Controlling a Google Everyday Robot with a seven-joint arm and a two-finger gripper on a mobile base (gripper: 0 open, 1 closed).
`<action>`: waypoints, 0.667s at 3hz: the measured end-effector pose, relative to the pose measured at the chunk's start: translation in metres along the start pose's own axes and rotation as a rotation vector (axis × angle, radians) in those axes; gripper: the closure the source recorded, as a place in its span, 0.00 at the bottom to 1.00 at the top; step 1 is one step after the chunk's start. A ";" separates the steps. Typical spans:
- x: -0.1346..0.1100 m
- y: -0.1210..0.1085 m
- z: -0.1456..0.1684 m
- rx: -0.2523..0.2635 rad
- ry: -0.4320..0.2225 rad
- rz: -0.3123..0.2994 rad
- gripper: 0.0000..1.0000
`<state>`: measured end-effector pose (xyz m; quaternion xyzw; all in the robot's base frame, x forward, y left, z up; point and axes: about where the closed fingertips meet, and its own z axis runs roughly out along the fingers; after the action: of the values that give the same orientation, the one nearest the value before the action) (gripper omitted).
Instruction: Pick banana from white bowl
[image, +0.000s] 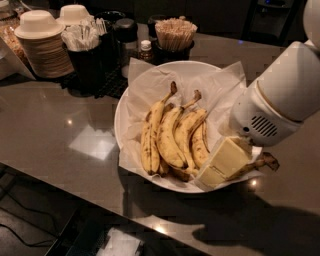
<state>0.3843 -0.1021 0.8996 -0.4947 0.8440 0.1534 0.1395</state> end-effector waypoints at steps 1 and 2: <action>0.000 -0.006 0.003 0.010 0.006 0.021 0.22; 0.003 -0.010 0.008 0.011 0.019 0.043 0.28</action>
Offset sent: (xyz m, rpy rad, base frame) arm 0.0142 -0.0073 -0.0209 -0.0278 0.0445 -0.0641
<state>0.3928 -0.1059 0.8897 -0.4773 0.8565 0.1471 0.1306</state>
